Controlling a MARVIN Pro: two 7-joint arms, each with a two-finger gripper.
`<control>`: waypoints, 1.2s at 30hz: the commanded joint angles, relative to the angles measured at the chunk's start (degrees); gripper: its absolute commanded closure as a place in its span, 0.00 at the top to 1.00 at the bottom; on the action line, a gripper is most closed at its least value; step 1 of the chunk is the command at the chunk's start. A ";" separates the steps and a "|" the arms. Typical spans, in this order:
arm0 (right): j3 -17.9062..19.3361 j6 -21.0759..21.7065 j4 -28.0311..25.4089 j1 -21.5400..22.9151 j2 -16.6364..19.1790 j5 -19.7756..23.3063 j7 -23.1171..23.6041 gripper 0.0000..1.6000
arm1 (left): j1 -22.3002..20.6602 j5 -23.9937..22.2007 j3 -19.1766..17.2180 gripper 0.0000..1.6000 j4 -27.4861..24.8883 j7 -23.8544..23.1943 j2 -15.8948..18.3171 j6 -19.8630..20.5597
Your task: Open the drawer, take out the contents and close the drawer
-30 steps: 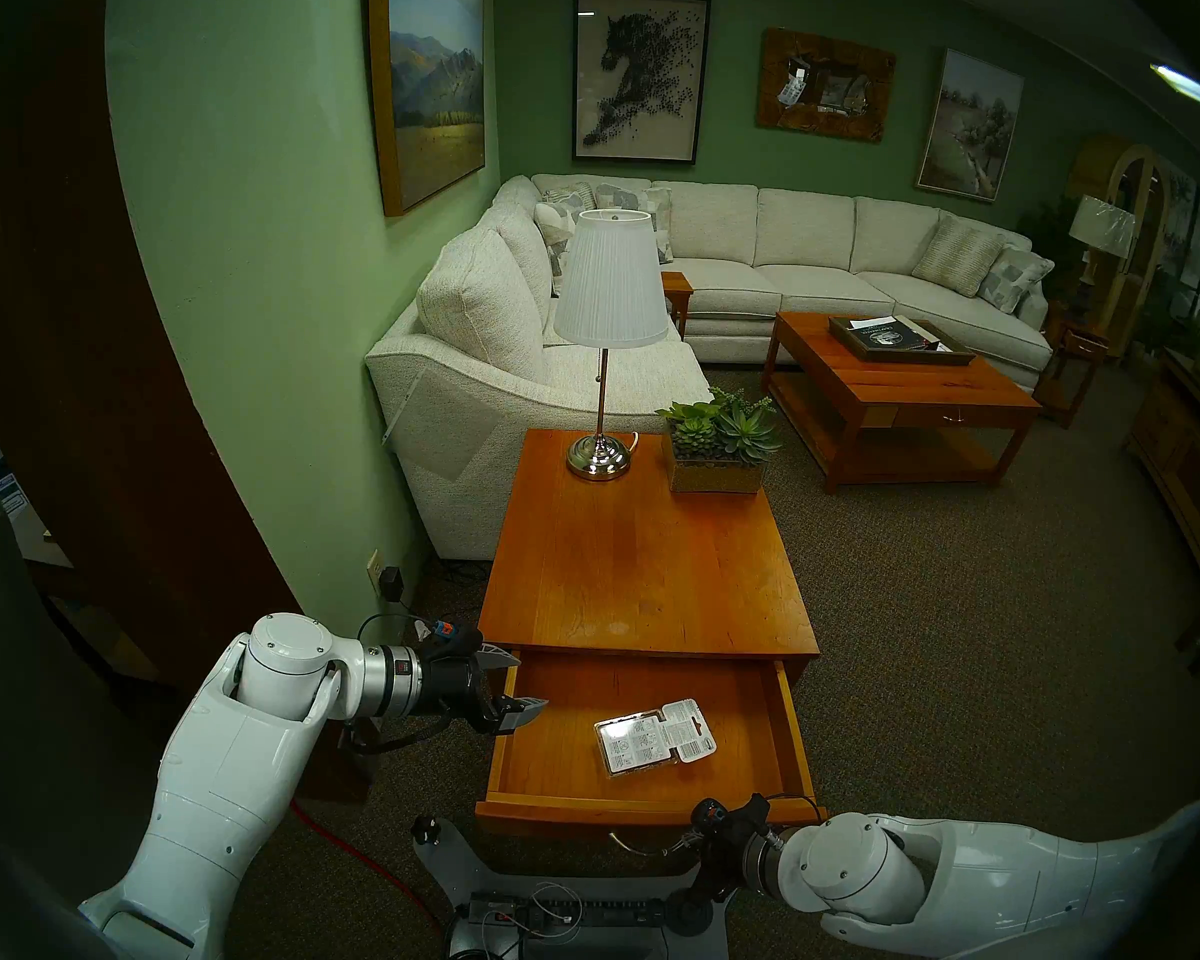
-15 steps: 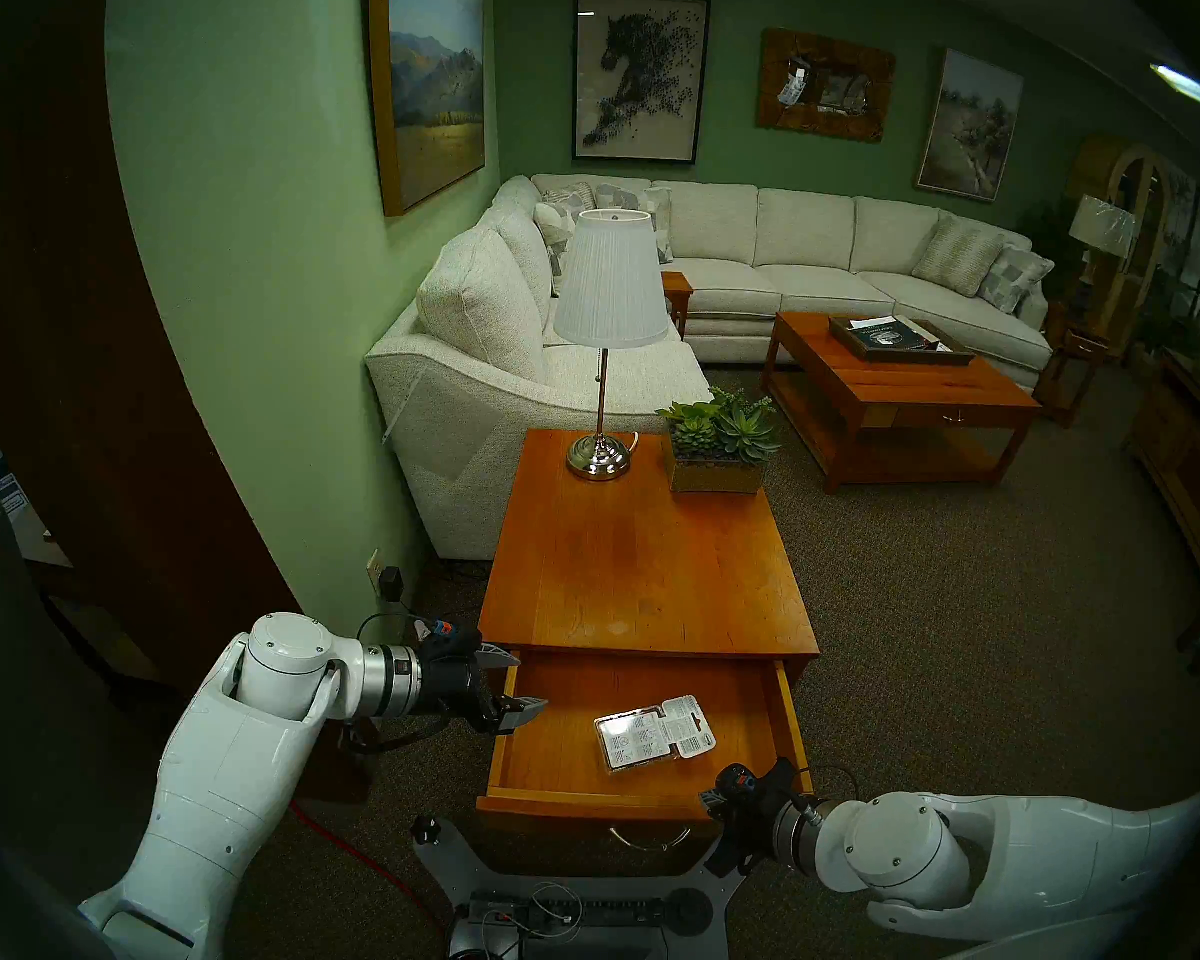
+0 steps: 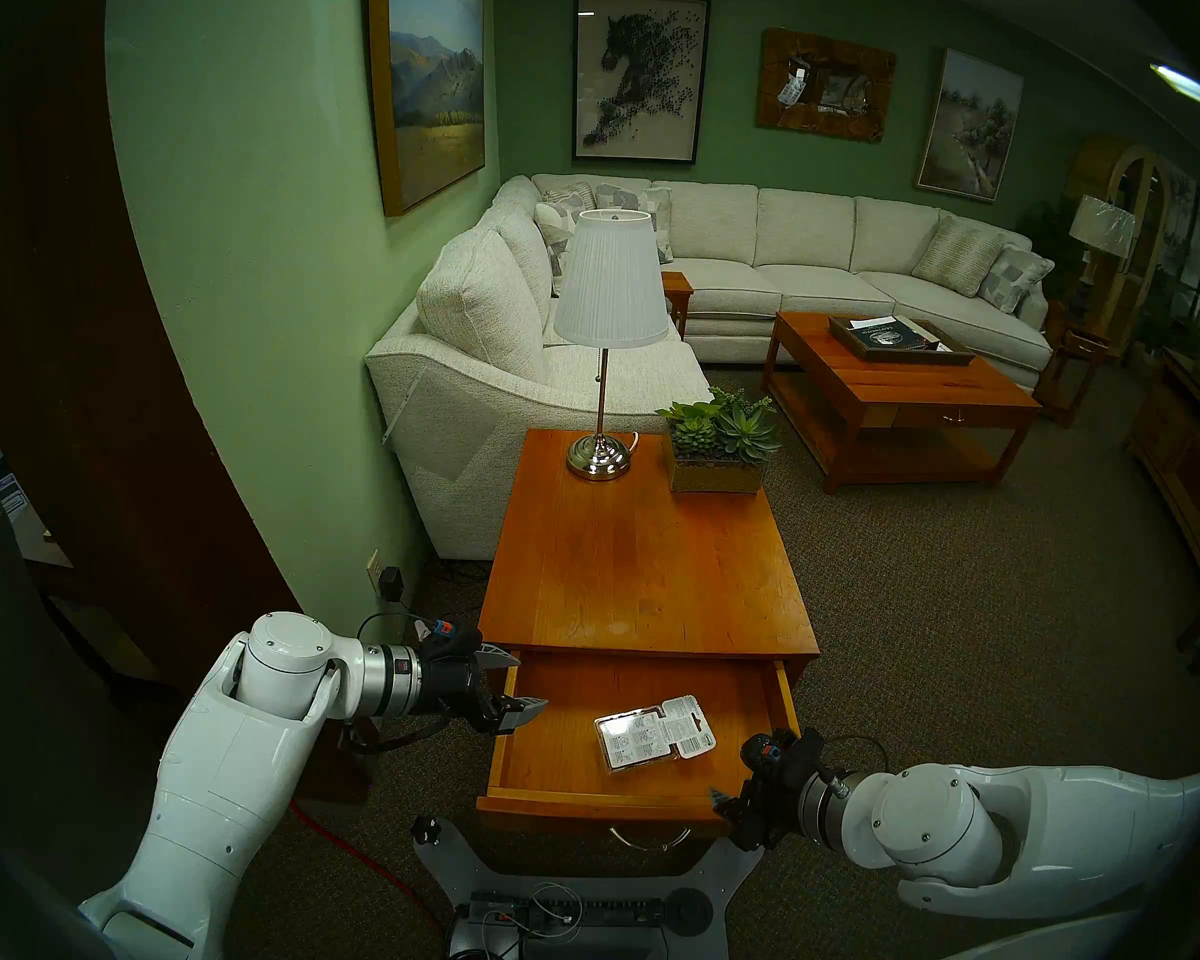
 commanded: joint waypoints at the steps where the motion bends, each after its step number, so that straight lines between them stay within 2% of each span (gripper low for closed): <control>1: 2.36 0.50 2.34 4.70 -3.33 0.08 2.58 1.00 | -1.27 -0.37 -0.42 1.00 -1.43 -0.23 0.08 -0.08; 11: 2.35 1.54 10.30 9.43 -10.45 -0.23 8.58 1.00 | -1.28 -0.32 -0.44 1.00 -1.42 -0.24 0.05 -0.04; 20: 2.18 1.44 15.24 12.48 -14.35 -0.73 13.07 1.00 | -1.27 -0.29 -0.46 1.00 -1.44 -0.27 0.04 -0.03; 28: 2.09 2.76 18.23 14.77 -17.65 -0.92 14.72 1.00 | -1.27 -0.27 -0.48 1.00 -1.45 -0.29 0.02 -0.04; 36: 2.32 7.98 19.47 15.51 -20.13 -0.06 13.25 1.00 | -1.26 -0.26 -0.51 1.00 -1.49 -0.32 0.01 -0.01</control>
